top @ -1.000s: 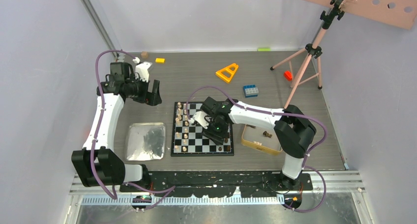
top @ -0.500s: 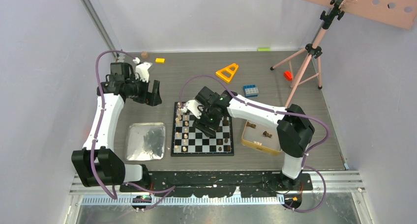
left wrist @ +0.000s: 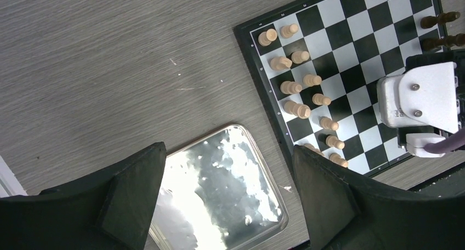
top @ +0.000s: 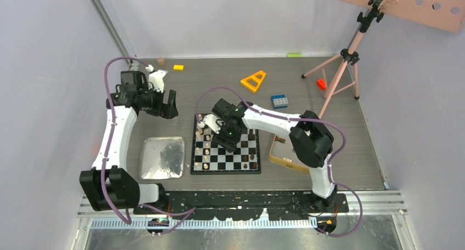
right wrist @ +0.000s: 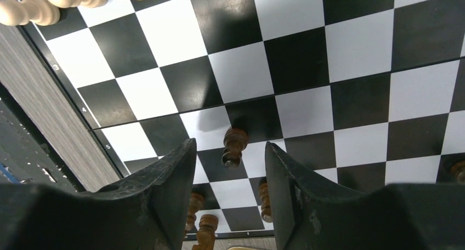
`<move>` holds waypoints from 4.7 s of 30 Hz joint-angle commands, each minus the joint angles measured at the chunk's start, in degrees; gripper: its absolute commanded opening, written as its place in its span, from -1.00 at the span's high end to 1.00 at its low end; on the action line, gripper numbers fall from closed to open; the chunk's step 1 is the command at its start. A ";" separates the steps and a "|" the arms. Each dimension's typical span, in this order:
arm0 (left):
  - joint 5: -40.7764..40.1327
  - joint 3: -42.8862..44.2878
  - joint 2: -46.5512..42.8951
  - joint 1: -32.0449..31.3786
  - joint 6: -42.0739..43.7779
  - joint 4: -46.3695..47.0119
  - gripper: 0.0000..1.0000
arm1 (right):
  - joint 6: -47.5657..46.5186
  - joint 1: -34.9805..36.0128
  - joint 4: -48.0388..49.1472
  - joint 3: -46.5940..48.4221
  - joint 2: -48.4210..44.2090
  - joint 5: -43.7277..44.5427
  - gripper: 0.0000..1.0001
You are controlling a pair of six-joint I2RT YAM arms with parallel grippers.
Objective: Set up the chess pieces on the board
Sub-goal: Move the chess piece to the chessboard, then pick up the chess piece from the storage box, then place the chess piece on the chessboard.
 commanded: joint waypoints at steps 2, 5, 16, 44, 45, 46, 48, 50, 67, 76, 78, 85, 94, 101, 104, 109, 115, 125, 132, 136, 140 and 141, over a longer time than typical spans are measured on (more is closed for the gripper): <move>-0.07 -0.58 -1.74 0.69 1.37 0.84 -0.77 | -0.93 -0.53 0.61 3.17 1.15 -0.88 0.06; -0.02 -0.69 -1.71 0.72 1.37 0.88 -0.77 | -0.81 -0.67 0.41 3.35 1.43 -1.80 0.30; 1.29 -0.70 -2.09 0.80 0.89 0.83 -0.77 | -0.21 -1.14 -1.95 -0.95 -4.97 -1.27 0.97; 3.39 -0.58 -0.87 0.79 -0.20 1.41 -0.77 | -0.26 -3.09 -0.69 -9.45 -9.03 -0.27 0.73; 3.37 -0.60 -0.80 0.79 -0.20 1.41 -0.77 | -0.17 -3.12 -0.72 -9.47 -9.04 -0.23 0.66; 3.37 -0.60 -0.80 0.79 -0.12 1.39 -0.77 | -0.08 -3.11 -0.75 -9.52 -9.12 -0.19 0.62; 3.43 -0.68 -0.86 0.74 -0.09 1.38 -0.77 | -0.01 -3.16 -0.75 -9.52 -9.24 -0.06 0.51; 3.37 -0.62 -0.83 0.78 -0.02 1.41 -0.77 | 0.15 -3.14 -0.69 -9.37 -9.48 0.03 0.41; 3.84 -0.34 -1.37 0.71 0.03 1.43 -0.78 | 2.06 -5.13 -3.06 -5.42 -16.14 0.23 0.07; 5.53 0.19 -0.83 0.82 -1.52 1.64 -0.99 | 2.92 -15.95 -3.72 -10.78 -26.14 -0.36 -0.09; 6.08 0.11 -0.93 0.73 -1.96 1.70 -0.99 | 2.76 -20.32 -3.97 -13.37 -28.99 -0.72 -0.13; 11.59 0.36 -1.38 0.65 -1.87 0.32 -0.99 | 0.90 -35.30 -5.80 -23.04 -36.83 -0.03 -0.22; 14.22 3.18 1.16 -1.08 -1.24 -0.94 -0.92 | -1.93 -39.82 -5.81 -27.79 -32.35 -1.66 -0.12; 14.47 3.71 2.28 -1.03 -1.96 -0.49 -0.92 | -4.16 -39.79 -4.21 -30.80 -27.60 -0.88 -0.07; 14.36 3.21 2.58 -1.07 -2.13 0.00 -0.92 | -4.79 -39.83 -3.15 -32.37 -26.20 -0.72 -0.06; 13.97 3.11 3.06 -1.06 -2.22 -0.01 -0.92 | -5.44 -39.79 -2.84 -32.73 -24.12 -0.91 0.06; 14.09 3.22 3.67 -1.02 -2.31 0.15 -0.92 | -5.64 -39.80 -2.50 -32.68 -23.51 -0.12 0.31; 13.54 3.41 3.94 -1.02 -2.22 0.13 -0.92 | -5.90 -39.68 -7.53 -25.83 -24.20 -0.79 0.98; 11.21 3.70 3.63 -1.04 -3.51 0.53 -0.92 | -4.43 -32.77 -13.57 -12.59 -23.51 0.15 0.99; 9.51 4.30 3.92 -0.85 -4.29 0.60 -0.92 | -3.20 -26.90 -14.78 -2.55 -18.37 1.13 0.99; 8.71 4.66 3.79 -0.21 -5.26 0.50 -0.92 | -2.63 -22.00 -16.04 8.54 -10.25 1.73 0.99; 8.41 4.76 3.66 -0.03 -5.48 0.50 -0.92 | -2.59 -20.82 -16.18 10.21 -7.44 1.92 0.99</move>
